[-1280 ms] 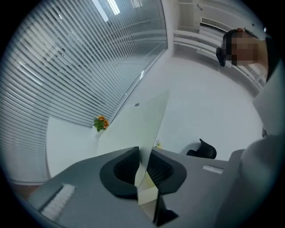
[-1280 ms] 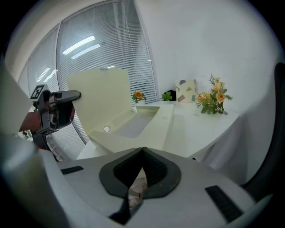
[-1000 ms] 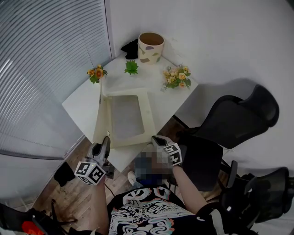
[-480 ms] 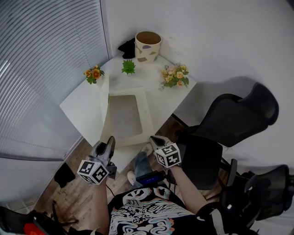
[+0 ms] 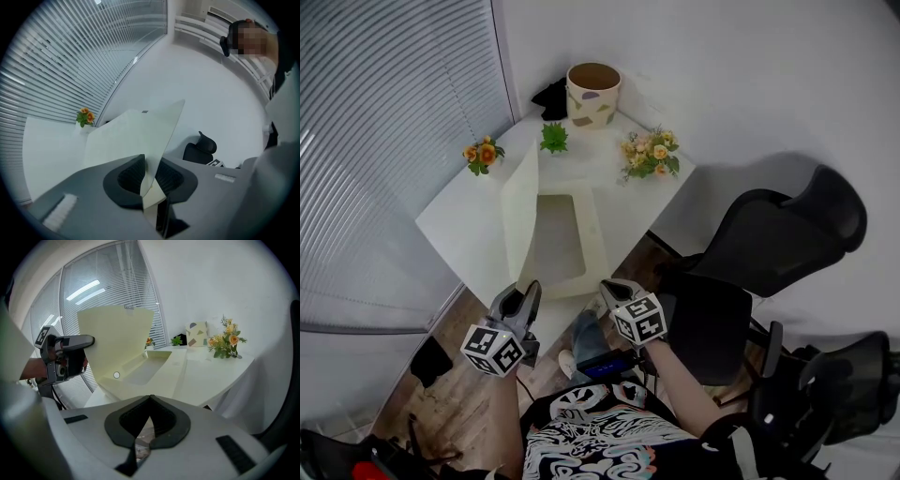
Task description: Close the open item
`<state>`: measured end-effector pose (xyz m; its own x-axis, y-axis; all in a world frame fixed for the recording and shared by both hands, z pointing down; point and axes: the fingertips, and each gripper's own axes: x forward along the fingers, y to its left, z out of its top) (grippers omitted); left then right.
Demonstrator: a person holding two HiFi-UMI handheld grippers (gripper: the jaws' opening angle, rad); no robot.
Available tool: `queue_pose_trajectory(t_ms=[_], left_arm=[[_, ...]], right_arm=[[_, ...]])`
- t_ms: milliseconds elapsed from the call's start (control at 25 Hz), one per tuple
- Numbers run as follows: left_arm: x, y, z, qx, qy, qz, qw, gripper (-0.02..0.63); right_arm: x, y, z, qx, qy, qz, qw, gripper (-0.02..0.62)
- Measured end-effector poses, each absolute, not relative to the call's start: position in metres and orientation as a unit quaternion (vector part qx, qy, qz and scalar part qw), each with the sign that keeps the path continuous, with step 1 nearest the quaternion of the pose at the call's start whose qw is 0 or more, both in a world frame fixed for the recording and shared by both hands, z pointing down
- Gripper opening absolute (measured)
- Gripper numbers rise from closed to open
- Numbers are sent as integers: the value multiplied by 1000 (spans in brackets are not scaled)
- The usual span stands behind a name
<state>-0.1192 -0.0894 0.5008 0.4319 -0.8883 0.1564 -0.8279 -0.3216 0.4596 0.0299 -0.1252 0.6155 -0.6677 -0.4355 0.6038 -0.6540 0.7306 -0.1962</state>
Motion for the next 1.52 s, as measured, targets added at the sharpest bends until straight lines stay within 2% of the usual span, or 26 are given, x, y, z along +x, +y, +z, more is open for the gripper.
queue_pose_trajectory(t_ms=[880, 1520], left_arm=[[-79, -103, 524, 835, -487, 11, 256, 71], [-53, -110, 552, 849, -447, 102, 261, 84]], right_arm=[[29, -125, 615, 281, -896, 219, 264, 3], [28, -125, 615, 274, -897, 222, 265, 3]])
